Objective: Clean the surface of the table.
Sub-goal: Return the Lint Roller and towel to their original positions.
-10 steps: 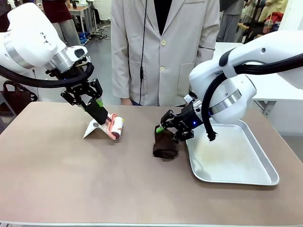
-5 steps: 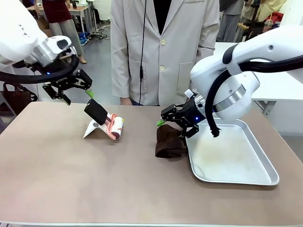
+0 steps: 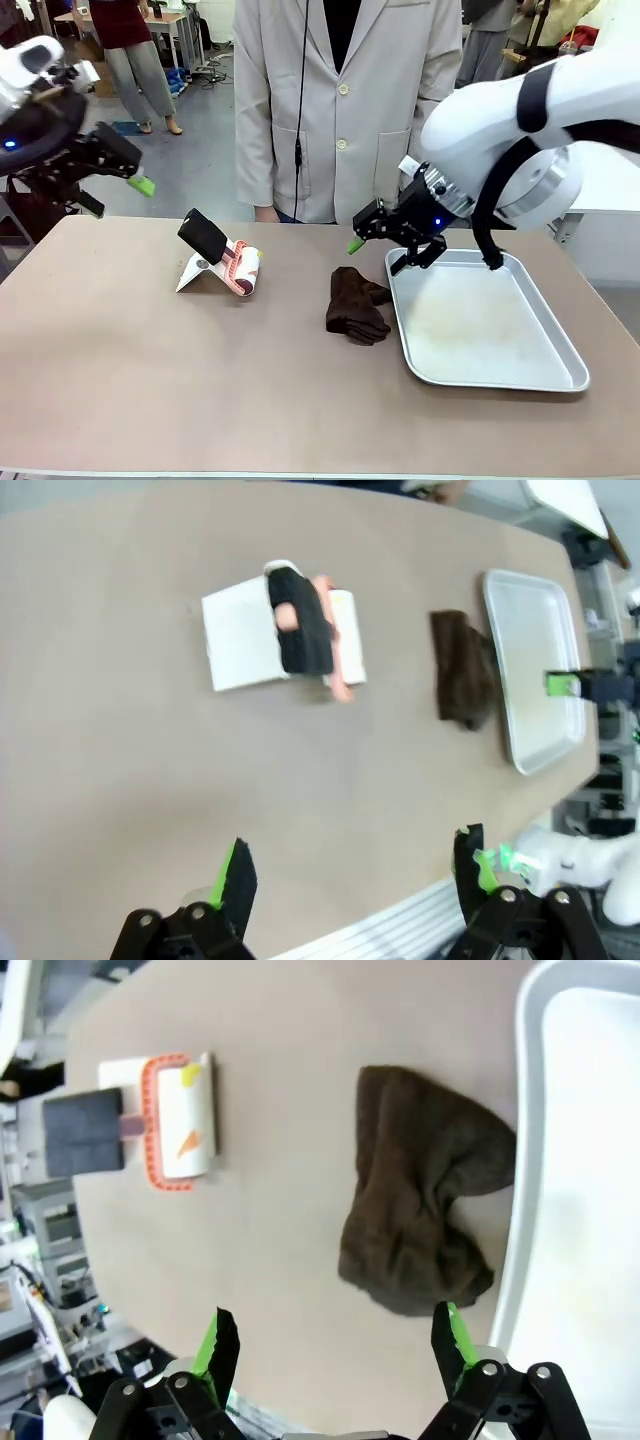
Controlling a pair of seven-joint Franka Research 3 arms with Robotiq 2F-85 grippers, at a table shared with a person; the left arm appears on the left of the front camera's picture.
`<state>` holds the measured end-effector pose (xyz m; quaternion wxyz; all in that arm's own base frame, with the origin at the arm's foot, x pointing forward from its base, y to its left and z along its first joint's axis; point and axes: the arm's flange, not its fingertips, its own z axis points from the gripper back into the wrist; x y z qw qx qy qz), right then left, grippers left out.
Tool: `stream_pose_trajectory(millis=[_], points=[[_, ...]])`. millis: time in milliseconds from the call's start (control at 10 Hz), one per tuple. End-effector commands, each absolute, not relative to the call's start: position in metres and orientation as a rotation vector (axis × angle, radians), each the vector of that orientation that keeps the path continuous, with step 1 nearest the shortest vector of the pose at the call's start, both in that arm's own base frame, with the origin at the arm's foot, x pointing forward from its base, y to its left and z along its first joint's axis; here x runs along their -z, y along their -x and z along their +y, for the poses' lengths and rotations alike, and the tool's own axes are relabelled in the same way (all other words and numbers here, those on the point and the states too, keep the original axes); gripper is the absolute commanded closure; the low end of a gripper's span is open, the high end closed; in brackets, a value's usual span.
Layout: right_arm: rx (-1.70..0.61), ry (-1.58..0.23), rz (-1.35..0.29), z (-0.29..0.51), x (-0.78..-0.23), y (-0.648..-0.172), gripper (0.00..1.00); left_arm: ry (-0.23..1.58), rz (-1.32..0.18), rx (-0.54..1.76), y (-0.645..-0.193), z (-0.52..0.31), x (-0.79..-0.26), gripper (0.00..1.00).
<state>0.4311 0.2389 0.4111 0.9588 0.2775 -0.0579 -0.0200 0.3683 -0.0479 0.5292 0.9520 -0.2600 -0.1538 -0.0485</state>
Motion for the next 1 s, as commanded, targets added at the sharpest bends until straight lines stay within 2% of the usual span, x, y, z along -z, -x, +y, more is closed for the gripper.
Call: stream_pose_trajectory(millis=[0, 200, 400, 600, 800, 900], points=[[0.015, -0.665, -0.058, 0.223, -0.418, -0.404, 0.0, 0.667, -0.344, 0.176, -0.316, -0.024, -0.521, 0.0], [-0.019, -0.818, 0.008, 0.201, -0.419, -0.371, 0.0, 0.79, -0.385, 0.162, -0.271, -0.002, -0.502, 0.0], [-0.052, -1.011, 0.068, 0.166, -0.409, -0.338, 0.0, 0.975, -0.394, 0.122, -0.257, 0.027, -0.469, 0.0], [-0.102, -1.185, 0.051, 0.113, -0.396, -0.316, 0.0, 1.068, -0.381, 0.067, -0.273, 0.049, -0.442, 0.0], [-0.031, -1.369, -0.003, 0.051, -0.38, -0.301, 0.0, 1.118, -0.332, 0.101, -0.301, 0.065, -0.411, 0.0], [0.028, -1.428, -0.039, 0.025, -0.371, -0.296, 0.0, 1.082, -0.336, 0.065, -0.315, 0.073, -0.394, 0.0]])
